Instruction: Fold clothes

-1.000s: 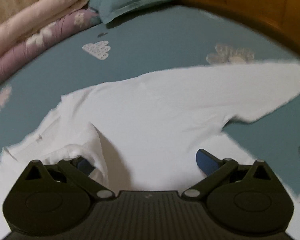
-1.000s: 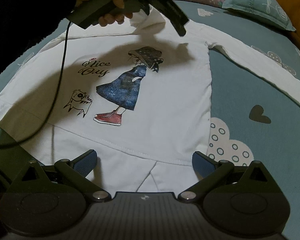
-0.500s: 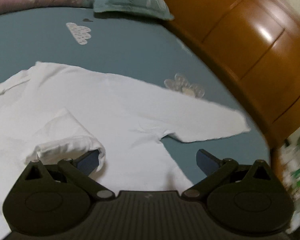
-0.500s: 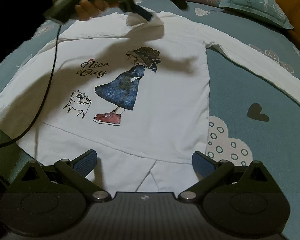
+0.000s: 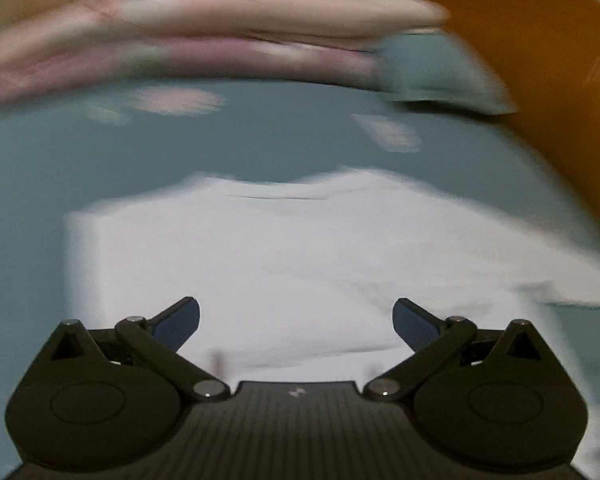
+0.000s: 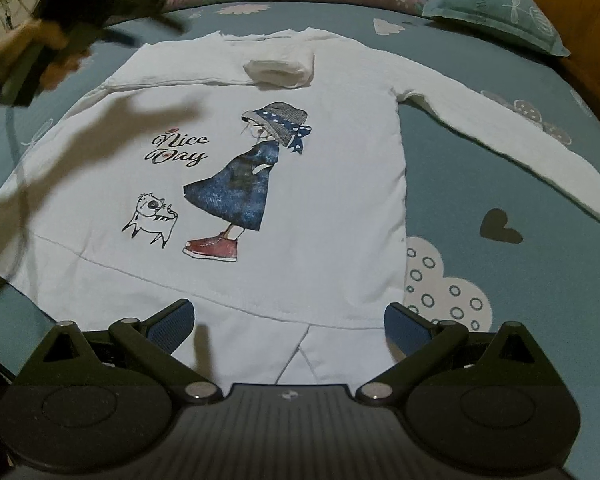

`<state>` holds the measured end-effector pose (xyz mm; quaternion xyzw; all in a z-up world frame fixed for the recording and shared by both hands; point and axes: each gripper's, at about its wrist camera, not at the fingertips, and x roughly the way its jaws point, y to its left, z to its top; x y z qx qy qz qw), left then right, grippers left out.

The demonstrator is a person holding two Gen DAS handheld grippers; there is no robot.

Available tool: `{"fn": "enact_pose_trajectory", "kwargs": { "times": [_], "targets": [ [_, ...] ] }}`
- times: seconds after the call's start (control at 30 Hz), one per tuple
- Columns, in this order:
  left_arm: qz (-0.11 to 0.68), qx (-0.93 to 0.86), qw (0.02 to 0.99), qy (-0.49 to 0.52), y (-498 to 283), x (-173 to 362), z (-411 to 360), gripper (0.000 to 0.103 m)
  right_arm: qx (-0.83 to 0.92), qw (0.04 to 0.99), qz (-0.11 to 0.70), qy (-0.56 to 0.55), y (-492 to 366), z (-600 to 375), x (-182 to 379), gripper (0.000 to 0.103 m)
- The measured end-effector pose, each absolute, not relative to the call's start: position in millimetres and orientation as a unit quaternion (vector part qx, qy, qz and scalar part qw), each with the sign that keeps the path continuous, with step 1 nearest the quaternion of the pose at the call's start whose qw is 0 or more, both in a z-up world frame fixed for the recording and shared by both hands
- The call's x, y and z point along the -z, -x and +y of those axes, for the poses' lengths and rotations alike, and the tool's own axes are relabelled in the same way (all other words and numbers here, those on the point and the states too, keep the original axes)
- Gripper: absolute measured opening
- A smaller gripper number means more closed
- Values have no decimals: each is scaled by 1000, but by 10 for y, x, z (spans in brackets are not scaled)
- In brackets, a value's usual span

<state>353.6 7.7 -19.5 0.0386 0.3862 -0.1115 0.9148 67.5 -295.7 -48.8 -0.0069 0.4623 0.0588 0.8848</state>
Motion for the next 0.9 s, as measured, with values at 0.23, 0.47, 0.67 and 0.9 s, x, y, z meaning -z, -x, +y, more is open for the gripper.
{"fn": "enact_pose_trajectory", "kwargs": {
  "times": [0.23, 0.47, 0.67, 0.9],
  "targets": [
    [398, 22, 909, -125, -3357, 599, 588, 102, -46, 882, 469, 22, -786, -2839, 492, 103],
    [360, -22, 925, -121, -3421, 719, 679, 102, -55, 881, 468, 41, -924, -2587, 465, 103],
    [354, -61, 930, -70, -3416, 749, 951, 103, -60, 879, 470, 59, -982, -2419, 464, 103],
    [362, -41, 931, 7, -3261, 650, 1271, 102, -65, 879, 468, 71, -1010, -2337, 433, 103]
  ]
}}
